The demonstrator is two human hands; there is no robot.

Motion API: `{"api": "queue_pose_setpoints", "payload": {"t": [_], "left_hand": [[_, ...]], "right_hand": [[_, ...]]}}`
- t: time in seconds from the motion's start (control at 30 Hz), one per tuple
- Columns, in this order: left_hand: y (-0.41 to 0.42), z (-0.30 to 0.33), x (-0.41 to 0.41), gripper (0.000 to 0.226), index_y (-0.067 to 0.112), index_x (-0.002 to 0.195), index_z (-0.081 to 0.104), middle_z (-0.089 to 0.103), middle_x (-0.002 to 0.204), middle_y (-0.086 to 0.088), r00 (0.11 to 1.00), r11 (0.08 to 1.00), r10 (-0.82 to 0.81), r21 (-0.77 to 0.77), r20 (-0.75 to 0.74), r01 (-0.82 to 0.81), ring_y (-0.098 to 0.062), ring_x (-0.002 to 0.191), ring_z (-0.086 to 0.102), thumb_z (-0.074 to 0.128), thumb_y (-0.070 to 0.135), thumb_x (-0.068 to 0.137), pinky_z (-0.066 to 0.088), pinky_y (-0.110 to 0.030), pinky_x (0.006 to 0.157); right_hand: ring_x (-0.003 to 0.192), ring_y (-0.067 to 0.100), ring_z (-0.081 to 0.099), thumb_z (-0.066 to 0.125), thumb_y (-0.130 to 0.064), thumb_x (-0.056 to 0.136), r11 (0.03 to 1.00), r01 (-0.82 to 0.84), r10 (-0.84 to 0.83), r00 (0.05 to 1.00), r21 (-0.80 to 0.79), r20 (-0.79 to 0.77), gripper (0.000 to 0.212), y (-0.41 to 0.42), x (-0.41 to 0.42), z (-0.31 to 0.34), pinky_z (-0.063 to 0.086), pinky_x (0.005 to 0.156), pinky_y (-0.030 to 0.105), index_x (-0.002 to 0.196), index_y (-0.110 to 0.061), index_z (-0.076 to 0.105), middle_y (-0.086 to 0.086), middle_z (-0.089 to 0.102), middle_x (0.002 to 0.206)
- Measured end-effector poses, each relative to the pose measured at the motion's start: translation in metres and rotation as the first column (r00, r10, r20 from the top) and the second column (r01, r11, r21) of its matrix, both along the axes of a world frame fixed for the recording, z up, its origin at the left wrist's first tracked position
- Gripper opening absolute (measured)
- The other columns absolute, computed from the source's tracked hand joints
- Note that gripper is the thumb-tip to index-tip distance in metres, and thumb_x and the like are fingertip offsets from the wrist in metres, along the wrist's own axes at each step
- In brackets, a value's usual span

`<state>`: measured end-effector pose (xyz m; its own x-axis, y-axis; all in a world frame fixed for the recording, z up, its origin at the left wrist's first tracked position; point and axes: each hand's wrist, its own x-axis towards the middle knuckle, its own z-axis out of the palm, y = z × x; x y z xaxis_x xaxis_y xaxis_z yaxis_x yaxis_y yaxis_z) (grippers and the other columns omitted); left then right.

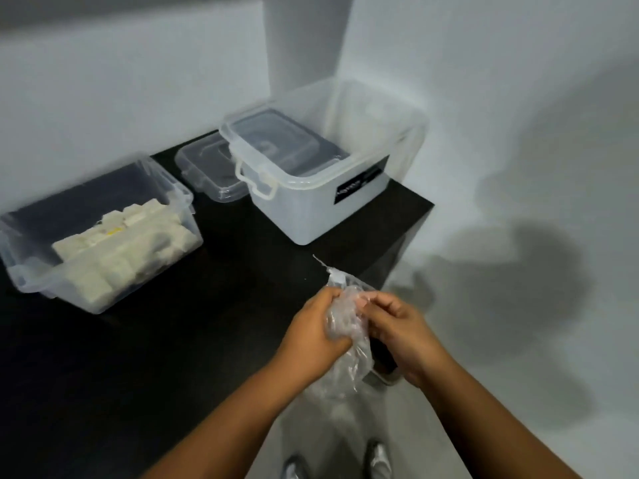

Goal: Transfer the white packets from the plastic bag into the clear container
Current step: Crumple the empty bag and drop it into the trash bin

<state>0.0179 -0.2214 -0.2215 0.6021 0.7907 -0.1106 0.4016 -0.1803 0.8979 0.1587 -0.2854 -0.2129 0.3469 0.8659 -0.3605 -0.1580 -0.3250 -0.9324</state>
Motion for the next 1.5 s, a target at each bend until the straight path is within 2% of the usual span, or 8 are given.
{"api": "queue_pose_setpoints", "payload": {"t": [0.1, 0.17, 0.27, 0.4, 0.67, 1.03, 1.27, 1.5], "left_hand": [[-0.003, -0.013, 0.037, 0.033, 0.031, 0.099, 0.056, 0.065, 0.098, 0.006, 0.994, 0.988, 0.033, -0.151, 0.103, -0.017, -0.001, 0.086, 0.064, 0.069, 0.008, 0.079, 0.050, -0.012, 0.071], [-0.007, -0.032, 0.067, 0.029, 0.020, 0.102, 0.059, 0.069, 0.096, -0.002, 0.984, 0.944, 0.078, -0.330, 0.162, -0.021, -0.009, 0.088, 0.068, 0.067, 0.002, 0.082, 0.056, -0.026, 0.079], [-0.019, -0.075, 0.106, 0.029, 0.016, 0.105, 0.057, 0.068, 0.103, -0.015, 0.968, 0.800, 0.175, -0.599, 0.179, -0.034, -0.023, 0.089, 0.068, 0.061, -0.004, 0.085, 0.057, -0.037, 0.074], [-0.037, -0.141, 0.150, 0.031, 0.020, 0.111, 0.059, 0.070, 0.107, -0.014, 0.942, 0.522, 0.320, -0.848, 0.098, -0.089, -0.030, 0.095, 0.069, 0.058, 0.000, 0.088, 0.057, -0.043, 0.078], [-0.043, -0.285, 0.185, 0.031, 0.007, 0.116, 0.058, 0.071, 0.099, -0.020, 0.896, 0.222, 0.379, -0.918, -0.230, -0.329, -0.024, 0.071, 0.070, 0.060, -0.003, 0.087, 0.054, -0.028, 0.052], [-0.013, -0.426, 0.194, 0.035, 0.023, 0.118, 0.057, 0.055, 0.117, 0.003, 0.832, 0.685, 0.272, -0.510, -0.483, -0.521, -0.018, 0.104, 0.057, 0.069, 0.025, 0.085, 0.051, -0.039, 0.092], [0.003, -0.490, 0.225, 0.024, 0.022, 0.108, 0.062, 0.068, 0.099, -0.004, 0.861, 0.652, 0.174, -0.599, -0.478, -0.465, -0.025, 0.090, 0.066, 0.069, 0.021, 0.084, 0.056, -0.046, 0.085], [0.009, -0.527, 0.244, 0.021, 0.021, 0.080, 0.058, 0.068, 0.095, -0.010, 0.805, 0.621, 0.334, -0.528, -0.490, -0.579, -0.031, 0.087, 0.065, 0.068, 0.002, 0.078, 0.055, -0.045, 0.085]], "right_hand": [[0.112, 0.012, 0.061, 0.068, -0.055, 0.079, 0.999, 0.029, -0.023, 0.962, -0.020, 0.271, 0.045, -0.029, 0.039, -0.025, 0.052, 0.092, 0.031, 0.122, -0.045, 0.059, -0.005, 0.060, 0.125], [0.122, 0.013, 0.055, 0.073, -0.068, 0.064, 0.996, 0.012, -0.001, 0.992, -0.093, 0.123, 0.072, -0.050, 0.064, -0.053, 0.050, 0.099, 0.038, 0.130, -0.057, 0.045, -0.011, 0.048, 0.139], [0.118, 0.012, 0.061, 0.081, -0.045, 0.070, 0.993, 0.005, -0.031, 0.975, -0.117, -0.221, 0.076, -0.076, 0.080, -0.091, 0.052, 0.096, 0.047, 0.131, -0.061, 0.039, -0.019, 0.056, 0.134], [0.121, 0.019, 0.060, 0.085, -0.032, 0.066, 0.990, 0.122, -0.138, 0.950, -0.074, -0.281, 0.083, -0.095, 0.099, -0.150, 0.049, 0.100, 0.050, 0.137, -0.042, 0.044, -0.007, 0.061, 0.132], [0.095, 0.000, 0.068, 0.062, -0.011, 0.093, 0.895, 0.039, -0.110, 0.985, -0.445, -0.135, 0.025, -0.080, 0.146, -0.282, 0.053, 0.079, 0.016, 0.117, -0.008, 0.059, -0.005, 0.067, 0.105], [0.078, 0.028, 0.069, 0.068, -0.015, 0.088, 0.731, 0.322, -0.565, 0.780, -0.601, -0.270, 0.019, -0.026, 0.161, -0.448, 0.058, 0.067, 0.038, 0.107, -0.015, 0.063, 0.015, 0.070, 0.093], [0.103, 0.021, 0.066, 0.063, -0.020, 0.092, 0.680, 0.421, -0.614, 0.774, -0.600, -0.153, 0.035, 0.005, 0.157, -0.487, 0.055, 0.091, 0.040, 0.126, -0.019, 0.057, 0.000, 0.068, 0.112], [0.116, -0.001, 0.047, 0.059, -0.034, 0.092, 0.840, 0.403, -0.201, 0.854, -0.363, 0.480, 0.041, -0.011, 0.137, -0.475, 0.044, 0.099, 0.017, 0.130, -0.036, 0.044, -0.015, 0.048, 0.128]]}}
